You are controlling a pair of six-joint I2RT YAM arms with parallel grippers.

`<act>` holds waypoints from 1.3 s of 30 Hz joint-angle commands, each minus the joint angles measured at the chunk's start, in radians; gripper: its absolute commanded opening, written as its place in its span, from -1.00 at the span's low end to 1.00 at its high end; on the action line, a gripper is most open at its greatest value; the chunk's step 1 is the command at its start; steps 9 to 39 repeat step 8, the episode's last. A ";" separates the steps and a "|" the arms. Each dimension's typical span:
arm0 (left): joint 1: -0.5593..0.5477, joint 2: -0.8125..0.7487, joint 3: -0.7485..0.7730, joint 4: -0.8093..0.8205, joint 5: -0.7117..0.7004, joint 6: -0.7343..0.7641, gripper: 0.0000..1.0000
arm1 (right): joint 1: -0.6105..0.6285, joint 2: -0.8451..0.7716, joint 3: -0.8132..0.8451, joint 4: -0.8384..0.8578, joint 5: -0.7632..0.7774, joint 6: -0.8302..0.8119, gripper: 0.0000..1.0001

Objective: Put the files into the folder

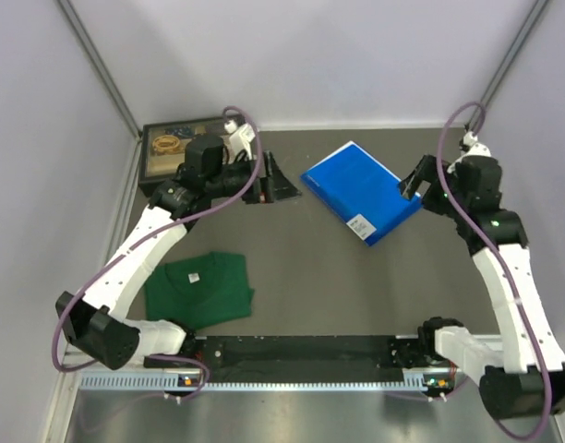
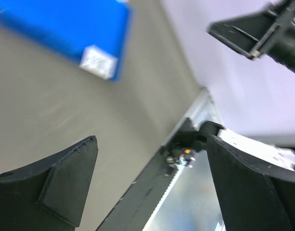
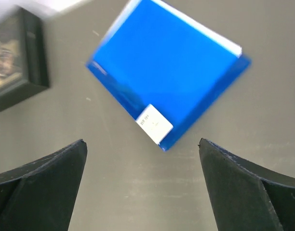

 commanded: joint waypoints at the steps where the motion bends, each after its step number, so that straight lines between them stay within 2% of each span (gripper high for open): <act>1: -0.107 -0.004 0.134 0.066 0.006 -0.017 0.96 | 0.020 -0.047 0.152 -0.171 -0.028 -0.121 0.97; 8: -0.138 -0.083 0.165 0.092 -0.034 -0.013 0.97 | 0.020 -0.118 0.191 -0.111 -0.063 -0.174 0.97; 39: -0.138 -0.083 0.165 0.092 -0.034 -0.013 0.97 | 0.020 -0.118 0.191 -0.111 -0.063 -0.174 0.97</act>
